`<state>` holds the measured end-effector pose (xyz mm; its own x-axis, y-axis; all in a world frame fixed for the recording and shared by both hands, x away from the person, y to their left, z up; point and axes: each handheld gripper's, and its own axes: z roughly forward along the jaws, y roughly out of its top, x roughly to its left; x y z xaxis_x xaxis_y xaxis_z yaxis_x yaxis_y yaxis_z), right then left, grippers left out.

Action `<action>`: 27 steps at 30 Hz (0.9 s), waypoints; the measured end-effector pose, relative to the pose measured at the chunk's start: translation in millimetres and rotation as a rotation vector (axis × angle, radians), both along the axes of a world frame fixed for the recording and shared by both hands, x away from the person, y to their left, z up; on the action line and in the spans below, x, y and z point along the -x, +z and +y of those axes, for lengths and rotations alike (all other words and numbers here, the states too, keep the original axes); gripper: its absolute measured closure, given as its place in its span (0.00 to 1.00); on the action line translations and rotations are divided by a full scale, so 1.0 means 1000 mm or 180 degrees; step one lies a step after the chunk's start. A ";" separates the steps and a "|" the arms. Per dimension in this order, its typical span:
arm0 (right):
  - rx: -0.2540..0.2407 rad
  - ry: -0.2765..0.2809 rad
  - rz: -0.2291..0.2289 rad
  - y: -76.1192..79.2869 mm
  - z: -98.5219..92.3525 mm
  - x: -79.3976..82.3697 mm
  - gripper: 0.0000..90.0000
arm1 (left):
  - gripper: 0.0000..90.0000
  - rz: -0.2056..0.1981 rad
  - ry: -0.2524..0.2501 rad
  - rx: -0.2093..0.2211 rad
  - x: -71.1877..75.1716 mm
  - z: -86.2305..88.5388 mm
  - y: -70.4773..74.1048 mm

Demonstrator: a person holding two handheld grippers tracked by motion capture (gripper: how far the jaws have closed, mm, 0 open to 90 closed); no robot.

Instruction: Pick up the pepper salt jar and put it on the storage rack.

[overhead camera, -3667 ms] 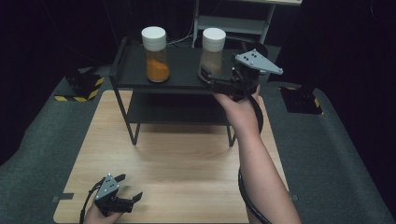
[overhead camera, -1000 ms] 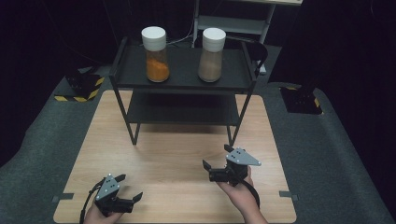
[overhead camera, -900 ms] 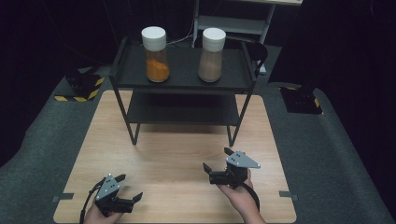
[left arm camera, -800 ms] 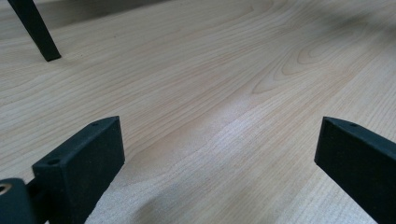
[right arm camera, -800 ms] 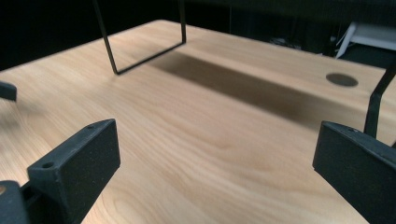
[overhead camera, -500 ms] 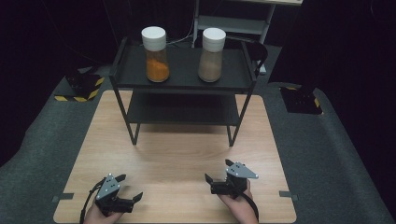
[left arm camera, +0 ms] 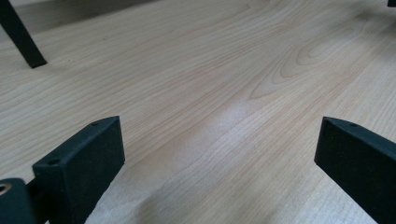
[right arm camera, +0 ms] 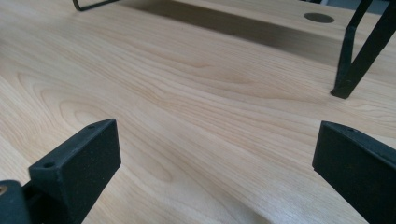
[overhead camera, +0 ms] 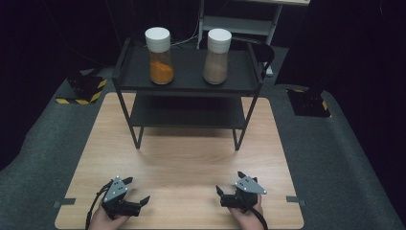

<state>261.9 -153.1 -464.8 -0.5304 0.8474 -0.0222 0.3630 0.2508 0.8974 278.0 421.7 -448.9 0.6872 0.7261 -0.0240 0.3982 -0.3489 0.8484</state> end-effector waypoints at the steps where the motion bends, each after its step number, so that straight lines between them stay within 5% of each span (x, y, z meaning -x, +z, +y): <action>1: 0.0031 0.0002 -0.0017 0.000 0.000 0.002 0.01 | 0.02 -0.0004 -0.0007 -0.0019 -0.001 -0.002 0.000; 18: 0.0042 -0.0095 -0.0079 -0.002 -0.012 0.013 0.00 | 0.02 -0.0066 -0.0066 -0.0179 0.002 -0.013 0.003; 27: 0.0082 -0.0126 -0.0036 0.000 -0.007 0.012 0.00 | 0.02 -0.0119 -0.0002 -0.0101 0.009 -0.011 0.000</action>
